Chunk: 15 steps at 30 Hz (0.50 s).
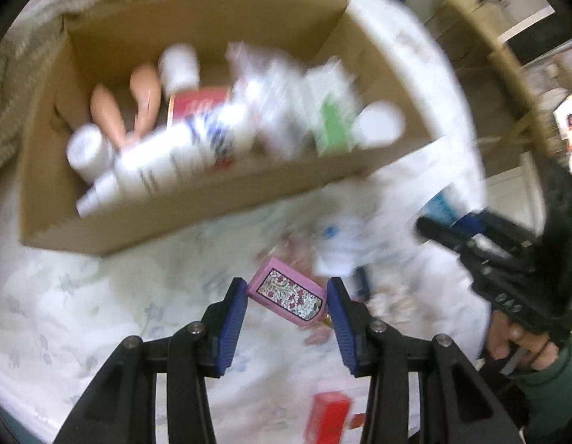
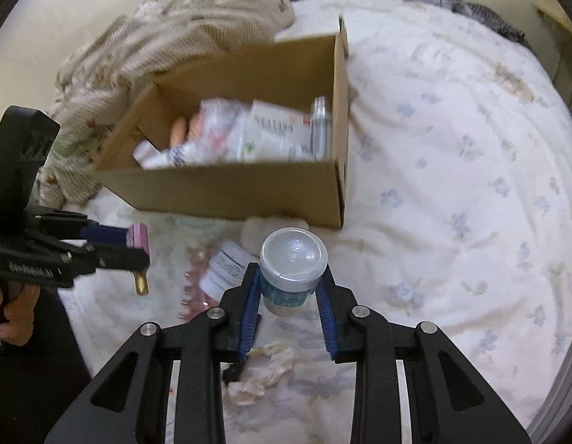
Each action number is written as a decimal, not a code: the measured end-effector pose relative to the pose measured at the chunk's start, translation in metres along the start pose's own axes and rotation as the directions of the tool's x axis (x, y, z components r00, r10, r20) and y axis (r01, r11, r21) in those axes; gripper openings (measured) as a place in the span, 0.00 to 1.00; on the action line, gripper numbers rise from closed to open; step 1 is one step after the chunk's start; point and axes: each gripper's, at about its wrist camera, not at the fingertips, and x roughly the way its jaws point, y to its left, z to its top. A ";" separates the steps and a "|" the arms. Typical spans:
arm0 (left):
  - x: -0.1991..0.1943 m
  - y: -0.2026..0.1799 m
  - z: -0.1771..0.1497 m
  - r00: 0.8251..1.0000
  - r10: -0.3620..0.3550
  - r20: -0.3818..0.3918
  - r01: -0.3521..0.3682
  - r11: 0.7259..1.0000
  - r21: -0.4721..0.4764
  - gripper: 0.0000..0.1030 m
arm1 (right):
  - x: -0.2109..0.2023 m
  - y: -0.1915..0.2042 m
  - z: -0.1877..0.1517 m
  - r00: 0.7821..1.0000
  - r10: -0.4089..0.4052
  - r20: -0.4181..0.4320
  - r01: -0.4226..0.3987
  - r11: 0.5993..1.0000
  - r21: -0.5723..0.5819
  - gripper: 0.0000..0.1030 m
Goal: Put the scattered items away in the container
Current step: 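Grasp the pink perfume bottle with the left gripper while the right grasps a clear-capped bottle, then drop the perfume and clear-capped bottle into the box, opening both grippers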
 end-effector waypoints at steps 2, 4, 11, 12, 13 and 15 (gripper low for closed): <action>-0.019 0.006 0.003 0.994 -0.086 0.070 0.088 0.996 -0.021 0.43 | -0.016 0.004 0.001 0.999 0.015 0.034 -0.016 1.000 0.007 0.31; -0.040 0.015 0.008 0.971 -0.174 0.166 0.185 0.981 -0.053 0.43 | -0.030 0.007 0.009 0.997 0.032 0.070 -0.033 0.999 0.015 0.31; -0.056 0.061 0.024 0.926 -0.148 0.349 0.238 0.943 -0.234 0.43 | -0.032 0.027 0.044 0.993 0.062 0.102 -0.062 0.998 0.002 0.31; -0.056 0.067 0.025 0.925 -0.133 0.355 0.233 0.938 -0.257 0.43 | -0.027 0.033 0.052 0.992 0.067 0.105 -0.067 0.998 0.000 0.31; -0.058 0.073 0.025 0.925 -0.120 0.360 0.229 0.932 -0.279 0.43 | -0.021 0.037 0.059 0.992 0.073 0.105 -0.073 0.997 -0.002 0.31; -0.057 0.081 0.025 0.925 -0.098 0.368 0.223 0.923 -0.315 0.43 | -0.008 0.048 0.071 0.991 0.082 0.103 -0.081 0.997 -0.009 0.31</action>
